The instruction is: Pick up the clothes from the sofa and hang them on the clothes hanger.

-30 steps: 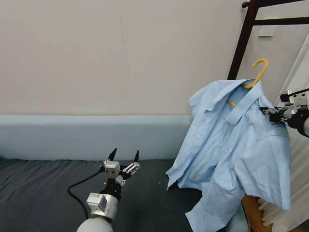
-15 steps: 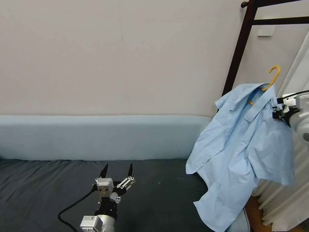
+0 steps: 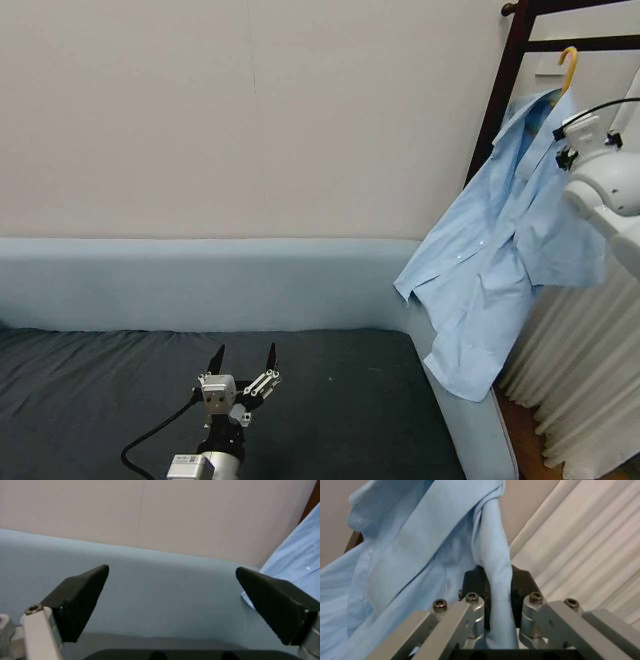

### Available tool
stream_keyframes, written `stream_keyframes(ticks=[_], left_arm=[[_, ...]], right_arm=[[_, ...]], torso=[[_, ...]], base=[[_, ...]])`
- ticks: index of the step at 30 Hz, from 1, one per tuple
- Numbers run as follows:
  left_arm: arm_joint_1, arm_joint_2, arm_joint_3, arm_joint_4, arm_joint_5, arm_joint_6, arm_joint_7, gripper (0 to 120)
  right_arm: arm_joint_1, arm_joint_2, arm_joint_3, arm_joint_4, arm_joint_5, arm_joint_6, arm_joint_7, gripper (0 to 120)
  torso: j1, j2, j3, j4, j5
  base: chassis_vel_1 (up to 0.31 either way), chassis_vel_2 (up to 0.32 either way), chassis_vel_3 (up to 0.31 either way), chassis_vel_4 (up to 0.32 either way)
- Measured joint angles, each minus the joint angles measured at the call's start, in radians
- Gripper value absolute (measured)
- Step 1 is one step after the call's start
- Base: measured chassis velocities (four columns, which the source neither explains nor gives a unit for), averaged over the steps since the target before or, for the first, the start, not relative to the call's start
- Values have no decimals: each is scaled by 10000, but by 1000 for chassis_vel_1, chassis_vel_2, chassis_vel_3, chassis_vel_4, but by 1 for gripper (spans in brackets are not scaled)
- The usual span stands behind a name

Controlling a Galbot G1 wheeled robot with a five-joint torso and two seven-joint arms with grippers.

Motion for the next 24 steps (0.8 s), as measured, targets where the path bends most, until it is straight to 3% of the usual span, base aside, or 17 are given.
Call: stream_keyframes(ticks=[24], left_arm=[[221, 134, -101, -309, -35, -333, 56, 100]], right_arm=[[1361, 1019, -1458, -1681, 1576, 3, 1048, 8]], torso=[[-1, 0, -1, -4, 0]], base=[[0, 0, 0, 0]])
